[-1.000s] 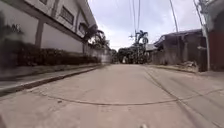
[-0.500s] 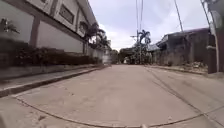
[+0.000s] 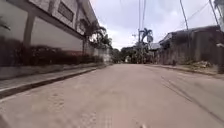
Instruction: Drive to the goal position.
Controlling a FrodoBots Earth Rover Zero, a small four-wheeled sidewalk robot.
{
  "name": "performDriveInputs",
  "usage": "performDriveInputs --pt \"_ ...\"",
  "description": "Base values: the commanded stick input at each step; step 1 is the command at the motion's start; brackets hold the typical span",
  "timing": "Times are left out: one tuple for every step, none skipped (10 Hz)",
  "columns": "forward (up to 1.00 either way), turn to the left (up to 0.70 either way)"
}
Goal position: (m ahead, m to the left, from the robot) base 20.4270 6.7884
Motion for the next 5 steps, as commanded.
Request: performDriveInputs --pt "1.0 0.0" --pt "1.0 0.0" --pt "1.0 0.0" --pt "1.0 0.0" --pt "1.0 0.0"
